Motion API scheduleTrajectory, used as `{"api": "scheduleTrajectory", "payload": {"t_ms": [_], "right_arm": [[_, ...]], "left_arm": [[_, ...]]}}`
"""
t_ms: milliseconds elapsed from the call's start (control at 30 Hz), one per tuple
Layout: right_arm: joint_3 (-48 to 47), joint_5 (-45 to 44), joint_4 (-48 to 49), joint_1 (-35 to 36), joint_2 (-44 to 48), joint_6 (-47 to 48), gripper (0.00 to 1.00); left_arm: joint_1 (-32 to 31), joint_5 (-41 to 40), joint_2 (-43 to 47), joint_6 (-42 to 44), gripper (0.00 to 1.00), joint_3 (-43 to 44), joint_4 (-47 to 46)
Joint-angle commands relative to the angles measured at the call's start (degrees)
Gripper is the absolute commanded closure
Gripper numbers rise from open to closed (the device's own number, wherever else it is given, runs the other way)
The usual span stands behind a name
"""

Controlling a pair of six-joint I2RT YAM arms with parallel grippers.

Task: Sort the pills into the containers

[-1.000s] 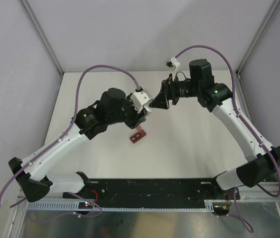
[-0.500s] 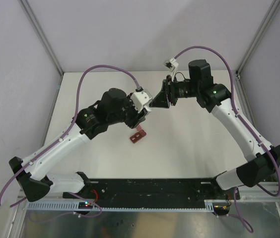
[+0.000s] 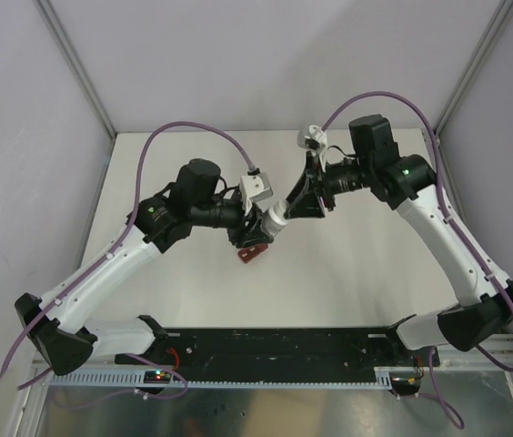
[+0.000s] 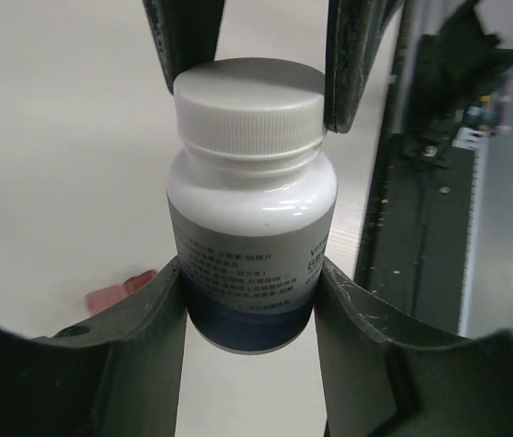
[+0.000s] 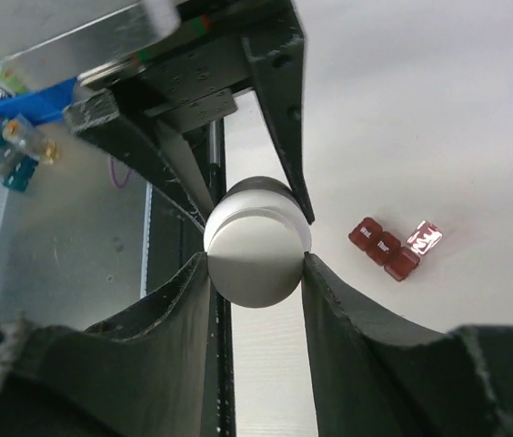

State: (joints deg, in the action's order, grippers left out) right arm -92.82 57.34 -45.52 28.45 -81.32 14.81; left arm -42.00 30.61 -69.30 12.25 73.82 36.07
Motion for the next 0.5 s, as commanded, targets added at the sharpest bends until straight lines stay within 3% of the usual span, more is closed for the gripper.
{"api": "scheduleTrajectory", "payload": {"t_ms": [0, 333, 467], "right_arm": [[-4.47, 2.76, -4.26, -0.06, 3.55, 14.30, 0.98], [-7.52, 0.50, -12.61, 1.09, 5.34, 28.03, 0.98], [-7.72, -0.20, -13.04, 1.11, 5.38, 28.13, 0.99]], "left_arm": [[-0.40, 16.79, 2.08, 2.18, 1.00, -0.43, 0.21], [-0.40, 24.32, 1.33, 1.96, 1.00, -0.39, 0.68], [-0.42, 24.41, 1.22, 1.72, 1.00, 0.03, 0.74]]}}
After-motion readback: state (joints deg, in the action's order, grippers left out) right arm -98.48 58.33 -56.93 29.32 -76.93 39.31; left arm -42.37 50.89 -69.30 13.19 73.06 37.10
